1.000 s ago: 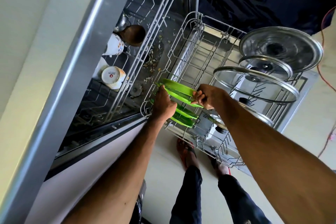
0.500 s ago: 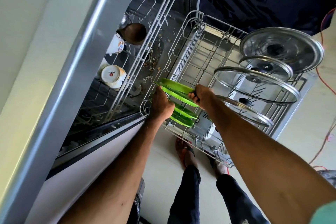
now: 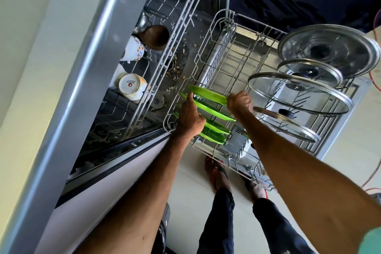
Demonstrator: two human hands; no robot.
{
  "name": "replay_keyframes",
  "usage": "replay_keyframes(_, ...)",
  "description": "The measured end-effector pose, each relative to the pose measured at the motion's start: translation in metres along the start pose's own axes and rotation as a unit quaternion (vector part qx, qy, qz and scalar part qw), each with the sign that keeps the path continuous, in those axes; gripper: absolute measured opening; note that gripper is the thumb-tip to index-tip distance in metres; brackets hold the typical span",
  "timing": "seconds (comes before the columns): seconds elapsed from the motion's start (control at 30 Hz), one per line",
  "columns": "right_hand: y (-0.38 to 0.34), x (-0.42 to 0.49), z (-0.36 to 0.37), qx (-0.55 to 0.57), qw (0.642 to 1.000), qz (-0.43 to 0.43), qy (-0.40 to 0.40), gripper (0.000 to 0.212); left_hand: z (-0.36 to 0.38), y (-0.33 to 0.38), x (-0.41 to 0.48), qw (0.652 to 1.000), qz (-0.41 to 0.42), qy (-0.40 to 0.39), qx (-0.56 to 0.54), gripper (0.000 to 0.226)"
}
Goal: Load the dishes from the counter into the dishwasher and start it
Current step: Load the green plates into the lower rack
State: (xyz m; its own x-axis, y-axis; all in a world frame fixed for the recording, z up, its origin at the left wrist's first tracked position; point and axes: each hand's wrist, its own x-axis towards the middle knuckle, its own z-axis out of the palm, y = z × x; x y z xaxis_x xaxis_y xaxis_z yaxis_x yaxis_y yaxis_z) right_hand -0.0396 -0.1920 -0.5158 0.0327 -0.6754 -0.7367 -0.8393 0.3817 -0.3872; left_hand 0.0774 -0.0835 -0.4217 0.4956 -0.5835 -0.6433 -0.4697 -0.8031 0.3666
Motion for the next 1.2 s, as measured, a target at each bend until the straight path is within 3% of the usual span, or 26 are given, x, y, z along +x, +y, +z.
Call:
replay_keyframes(0.07, -0.005, -0.026, -0.003, -0.083, 0.981, -0.155, 0.085, 0.036, -0.001, 0.001, -0.002, 1.000, 0.003, -0.001, -0.006, 0.087)
replay_keyframes(0.17, -0.011, -0.054, -0.002, -0.104, 0.950, -0.280, 0.093, 0.030, -0.003, 0.005, -0.004, 1.000, 0.000, -0.001, -0.004, 0.084)
replay_keyframes(0.33, -0.018, -0.052, -0.004, -0.064, 0.943, -0.312, 0.096, 0.025, -0.003, 0.008, -0.006, 1.000, -0.004, -0.002, -0.015, 0.082)
replay_keyframes(0.47, -0.012, -0.053, -0.011, -0.065, 0.952, -0.288, 0.079, 0.023, -0.007, 0.009, -0.013, 1.000, -0.006, 0.009, -0.026, 0.079)
replay_keyframes(0.6, -0.001, -0.071, -0.027, -0.078, 0.939, -0.320, 0.099, 0.038, -0.014, 0.016, -0.035, 0.999, -0.008, 0.022, -0.047, 0.076)
replay_keyframes(0.8, 0.011, -0.180, -0.085, -0.044, 0.915, -0.391, 0.089, 0.024, -0.055, 0.033, -0.126, 0.995, 0.002, 0.047, -0.084, 0.057)
replay_keyframes(0.9, 0.003, -0.253, -0.118, -0.033, 0.903, -0.425, 0.061, 0.022, -0.087, 0.037, -0.203, 0.991, -0.018, 0.015, -0.134, 0.041)
replay_keyframes(1.0, -0.018, -0.328, -0.145, -0.041, 0.870, -0.488, 0.047, 0.026, -0.113, 0.045, -0.278, 0.984, -0.032, 0.006, -0.176, 0.028)
replay_keyframes(1.1, -0.042, -0.406, -0.156, -0.086, 0.835, -0.544, -0.018, 0.027, -0.146, 0.042, -0.362, 0.978, -0.028, 0.044, -0.203, 0.022)
replay_keyframes(1.2, -0.064, -0.494, -0.145, -0.126, 0.777, -0.610, -0.092, 0.024, -0.176, 0.003, -0.453, 0.966, -0.044, 0.119, -0.227, 0.019)
